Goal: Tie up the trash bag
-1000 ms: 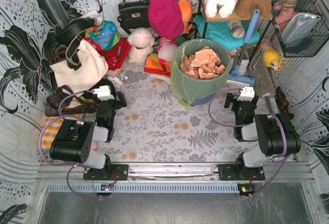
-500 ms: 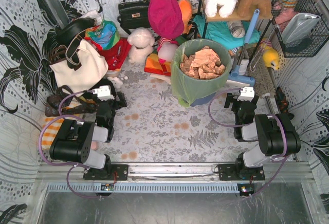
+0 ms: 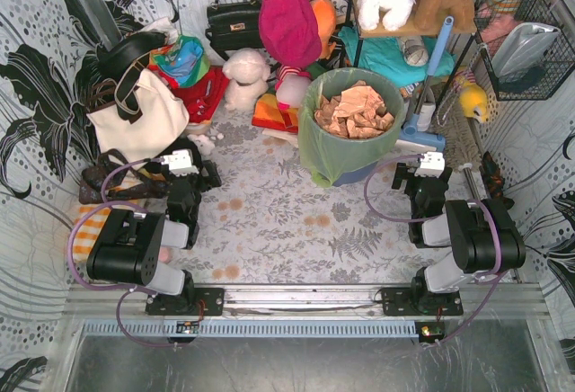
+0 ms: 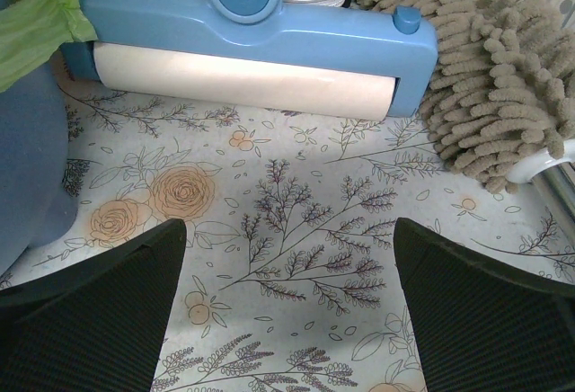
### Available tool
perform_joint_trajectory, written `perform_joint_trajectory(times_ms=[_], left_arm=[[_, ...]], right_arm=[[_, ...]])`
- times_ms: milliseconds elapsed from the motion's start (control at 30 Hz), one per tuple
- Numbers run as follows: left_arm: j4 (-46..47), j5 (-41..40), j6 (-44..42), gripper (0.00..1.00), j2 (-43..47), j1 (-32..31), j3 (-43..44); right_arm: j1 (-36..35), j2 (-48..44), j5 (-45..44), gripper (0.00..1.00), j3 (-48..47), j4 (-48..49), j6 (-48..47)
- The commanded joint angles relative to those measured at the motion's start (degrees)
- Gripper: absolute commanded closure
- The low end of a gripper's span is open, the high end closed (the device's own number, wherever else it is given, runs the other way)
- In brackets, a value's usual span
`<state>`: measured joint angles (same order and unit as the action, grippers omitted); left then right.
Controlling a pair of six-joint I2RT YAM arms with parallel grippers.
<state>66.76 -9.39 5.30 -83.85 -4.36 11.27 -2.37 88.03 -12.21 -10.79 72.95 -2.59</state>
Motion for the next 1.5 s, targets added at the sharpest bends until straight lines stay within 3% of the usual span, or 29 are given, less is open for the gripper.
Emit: perform_joint_trajectory(times_ms=[0,567,767,867,1067,1233,1467], left_arm=[[2.4,-0.2,0.2,0.02,-0.3,0.5,0.9],[2.8,-0.2,0.0,0.02,-0.3,0.5,0.8],[0.2,0.8,-0.9,0.02,0.9,0.4,1.7],[-4.8,-0.7,-0.8,0.02,4.0,0.0,3.1],[-18.0,-14.6,0.4,0.02,11.7,-4.3,8.0],[-37.7,-20.9,11.7,0.02,16.4,-5.9,17.3],[-61.8,-21.7,22.1,0.02,15.1,-6.1,33.3]], right_arm=[[0.3,0.2,-0.1,0.03,-0.1,2.2,0.9],[0.3,0.1,-0.5,0.03,-0.1,2.4,0.5],[0.3,-4.1,-0.3,0.03,-3.1,-7.0,0.3],[0.3,-6.8,-0.9,0.03,-4.3,-11.0,0.4],[0.3,-16.1,-3.7,0.03,-5.3,-21.1,1.6],[0.3,-23.7,-4.7,0.03,-9.0,-33.7,4.7],[0.3,-30.9,-3.2,0.03,-17.7,-51.9,8.7]])
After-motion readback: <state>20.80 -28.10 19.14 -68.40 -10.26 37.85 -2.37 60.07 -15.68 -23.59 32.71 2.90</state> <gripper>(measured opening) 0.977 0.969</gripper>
